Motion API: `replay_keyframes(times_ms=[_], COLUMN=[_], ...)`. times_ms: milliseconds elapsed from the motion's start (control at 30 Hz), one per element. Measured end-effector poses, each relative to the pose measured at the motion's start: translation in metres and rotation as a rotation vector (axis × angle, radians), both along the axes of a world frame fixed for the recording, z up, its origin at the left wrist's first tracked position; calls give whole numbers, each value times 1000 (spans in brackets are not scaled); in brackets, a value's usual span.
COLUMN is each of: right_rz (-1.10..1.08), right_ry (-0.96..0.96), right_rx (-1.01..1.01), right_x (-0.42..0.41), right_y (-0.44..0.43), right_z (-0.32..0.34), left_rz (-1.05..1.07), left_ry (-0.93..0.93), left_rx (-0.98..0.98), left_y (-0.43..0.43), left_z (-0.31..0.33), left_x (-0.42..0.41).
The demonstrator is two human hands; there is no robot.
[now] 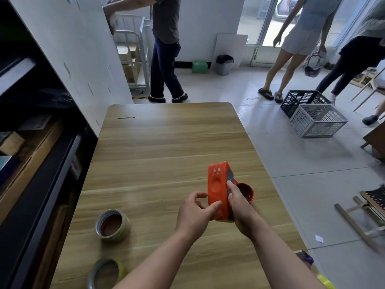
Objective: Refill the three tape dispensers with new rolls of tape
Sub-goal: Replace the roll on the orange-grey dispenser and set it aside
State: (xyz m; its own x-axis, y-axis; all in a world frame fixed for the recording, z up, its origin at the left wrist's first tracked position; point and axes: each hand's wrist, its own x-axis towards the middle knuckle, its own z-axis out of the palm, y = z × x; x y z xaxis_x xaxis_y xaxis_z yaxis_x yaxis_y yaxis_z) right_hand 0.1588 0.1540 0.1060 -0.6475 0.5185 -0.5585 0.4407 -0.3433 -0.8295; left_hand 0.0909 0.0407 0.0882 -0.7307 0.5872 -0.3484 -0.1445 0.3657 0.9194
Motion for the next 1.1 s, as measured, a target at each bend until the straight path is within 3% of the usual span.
replay_keyframes(times_ms=[200,333,700,867,967,1100], right_rz=[-51,-51,-29,-46,-7,-291], right_ry=[47,74,101,0,-45,2], right_rx=[-68,-88,-161,4,200,563], right_x=[-3,-3,18,23,30,47], right_y=[2,-3,-18,-22,-23,-17], right_z=[8,12,12,15,24,36], left_rz=[27,33,-132,-150,-152,-163], left_ry=[109,194,131,-14,-167,-320], left_rx=[131,55,-47,1,84,159], left_y=[0,1,-5,-6,-8,-10], left_z=[-7,-10,-17,-21,-19,-21], left_x=[7,8,-2,2,4,4])
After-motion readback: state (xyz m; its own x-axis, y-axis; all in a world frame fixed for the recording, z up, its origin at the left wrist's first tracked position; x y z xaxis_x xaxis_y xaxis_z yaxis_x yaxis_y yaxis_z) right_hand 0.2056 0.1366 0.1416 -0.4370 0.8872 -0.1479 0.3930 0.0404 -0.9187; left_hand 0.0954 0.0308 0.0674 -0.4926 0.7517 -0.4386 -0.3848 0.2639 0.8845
